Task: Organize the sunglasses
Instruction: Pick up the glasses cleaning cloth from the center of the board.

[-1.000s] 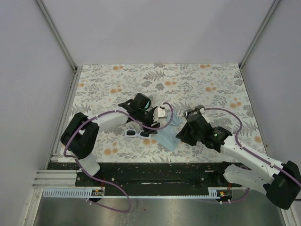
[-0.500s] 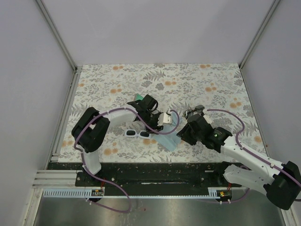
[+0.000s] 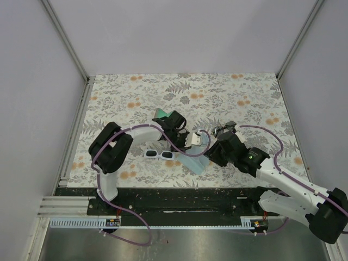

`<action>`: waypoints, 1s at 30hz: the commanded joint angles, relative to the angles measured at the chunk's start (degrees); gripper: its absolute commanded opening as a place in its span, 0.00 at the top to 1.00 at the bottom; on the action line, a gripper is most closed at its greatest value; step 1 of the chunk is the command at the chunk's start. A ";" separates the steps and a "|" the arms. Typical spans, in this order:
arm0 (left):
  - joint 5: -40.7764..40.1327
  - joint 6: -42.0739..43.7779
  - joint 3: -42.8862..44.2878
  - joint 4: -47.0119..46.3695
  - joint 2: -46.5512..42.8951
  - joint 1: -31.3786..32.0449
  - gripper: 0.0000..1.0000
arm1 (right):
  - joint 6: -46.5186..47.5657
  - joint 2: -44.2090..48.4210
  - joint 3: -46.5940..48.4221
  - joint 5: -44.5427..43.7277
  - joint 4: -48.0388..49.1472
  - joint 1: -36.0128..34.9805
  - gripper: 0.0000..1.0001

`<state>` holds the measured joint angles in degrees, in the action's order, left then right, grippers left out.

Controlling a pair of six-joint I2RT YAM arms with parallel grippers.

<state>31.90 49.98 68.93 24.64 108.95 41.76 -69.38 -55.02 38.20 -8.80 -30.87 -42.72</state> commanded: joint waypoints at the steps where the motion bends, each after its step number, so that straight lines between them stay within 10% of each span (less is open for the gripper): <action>1: 0.18 1.53 3.32 0.40 1.44 0.87 0.88 | 0.83 -0.08 -0.40 -0.43 2.48 -0.43 0.57; 3: -0.61 1.88 4.28 2.24 1.53 1.22 1.00 | 1.53 -0.26 -0.40 -0.52 2.40 -0.35 0.57; 30: -6.32 -10.43 -0.11 2.60 -8.75 2.19 1.00 | 39.94 -11.60 1.63 0.98 13.19 -1.84 0.59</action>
<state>28.03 40.58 68.95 27.79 102.08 43.59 -35.48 -66.52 39.11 -7.99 -24.97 -43.05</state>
